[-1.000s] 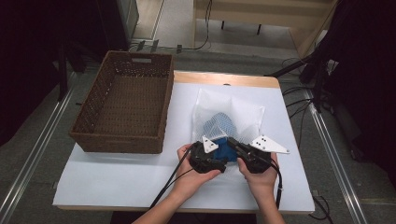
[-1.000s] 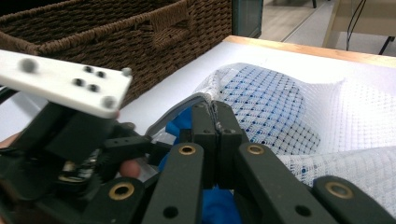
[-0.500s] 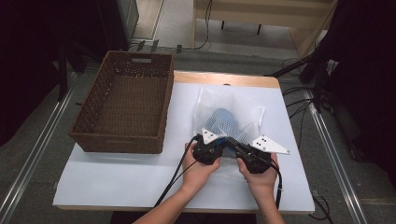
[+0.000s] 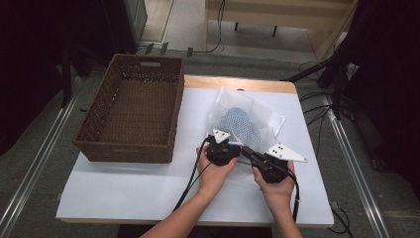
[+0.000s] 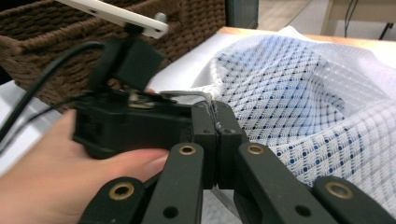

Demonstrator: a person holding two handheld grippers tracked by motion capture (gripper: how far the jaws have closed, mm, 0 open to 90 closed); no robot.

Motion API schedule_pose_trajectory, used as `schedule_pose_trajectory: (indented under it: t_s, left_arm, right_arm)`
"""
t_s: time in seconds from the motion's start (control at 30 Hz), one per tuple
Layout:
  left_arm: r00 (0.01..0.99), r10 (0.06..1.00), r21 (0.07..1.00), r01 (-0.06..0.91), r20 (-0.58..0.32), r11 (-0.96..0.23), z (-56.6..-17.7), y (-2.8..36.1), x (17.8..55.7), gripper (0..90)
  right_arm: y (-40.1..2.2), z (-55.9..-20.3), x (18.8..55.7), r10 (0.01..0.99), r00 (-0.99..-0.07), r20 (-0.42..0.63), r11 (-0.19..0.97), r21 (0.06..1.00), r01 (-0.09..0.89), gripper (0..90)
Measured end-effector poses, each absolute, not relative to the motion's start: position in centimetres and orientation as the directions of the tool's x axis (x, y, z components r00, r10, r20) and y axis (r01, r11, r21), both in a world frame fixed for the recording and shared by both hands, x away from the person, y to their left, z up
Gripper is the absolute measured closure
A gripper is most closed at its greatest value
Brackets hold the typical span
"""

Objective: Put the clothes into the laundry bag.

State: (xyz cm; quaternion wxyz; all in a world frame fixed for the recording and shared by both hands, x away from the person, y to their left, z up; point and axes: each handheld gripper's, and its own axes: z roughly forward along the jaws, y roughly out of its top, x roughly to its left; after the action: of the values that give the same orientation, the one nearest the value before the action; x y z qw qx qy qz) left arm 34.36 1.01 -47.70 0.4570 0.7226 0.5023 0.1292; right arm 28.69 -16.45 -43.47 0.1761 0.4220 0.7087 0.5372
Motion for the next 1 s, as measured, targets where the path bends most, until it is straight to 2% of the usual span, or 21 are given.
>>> schedule_pose_trajectory:
  t_s: [0.13, 0.33, 0.47, 0.57, 0.63, 0.8, 0.9, 1.0]
  left_arm:
    - [0.499, 0.836, 0.799, 0.586, -0.226, -0.134, -47.3, 2.0, 32.9, 43.7]
    - [0.497, 0.848, 0.793, 0.585, -0.186, -0.168, -47.4, 2.5, 32.1, 43.3]
    - [0.487, 0.851, 0.795, 0.587, -0.199, -0.15, -47.4, 2.1, 32.5, 54.8]
    - [0.48, 0.854, 0.799, 0.585, -0.201, -0.141, -47.4, 1.7, 33.0, 78.0]
    - [0.476, 0.849, 0.797, 0.592, -0.229, -0.118, -47.2, 1.7, 33.3, 84.8]
    - [0.453, 0.848, 0.839, 0.544, -0.276, -0.018, -46.2, 1.5, 34.1, 86.8]
    - [0.397, 0.872, 0.854, 0.518, -0.287, 0.046, -46.3, 1.5, 34.7, 86.4]
    - [0.406, 0.861, 0.827, 0.562, -0.305, 0.027, -47.2, 1.1, 35.6, 83.7]
  right_arm:
    - [-16.7, -43.7, 28.8, 0.791, -0.572, 0.216, 0.055, 0.906, 0.419, 90.0]
    - [-16.4, -43.6, 28.8, 0.792, -0.573, 0.21, 0.06, 0.908, 0.415, 90.0]
    - [-16.1, -43.5, 28.7, 0.79, -0.578, 0.204, 0.066, 0.909, 0.41, 90.0]
    - [-16.1, -43.6, 28.7, 0.788, -0.579, 0.207, 0.064, 0.909, 0.411, 90.0]
    - [-16.3, -43.6, 28.7, 0.789, -0.578, 0.207, 0.063, 0.909, 0.412, 90.0]
    - [-16.5, -43.7, 28.7, 0.791, -0.573, 0.212, 0.056, 0.909, 0.414, 90.0]
    - [-16.4, -43.7, 28.6, 0.789, -0.577, 0.21, 0.063, 0.907, 0.417, 90.0]
    - [-16.1, -44.0, 28.7, 0.791, -0.576, 0.204, 0.075, 0.903, 0.423, 90.0]
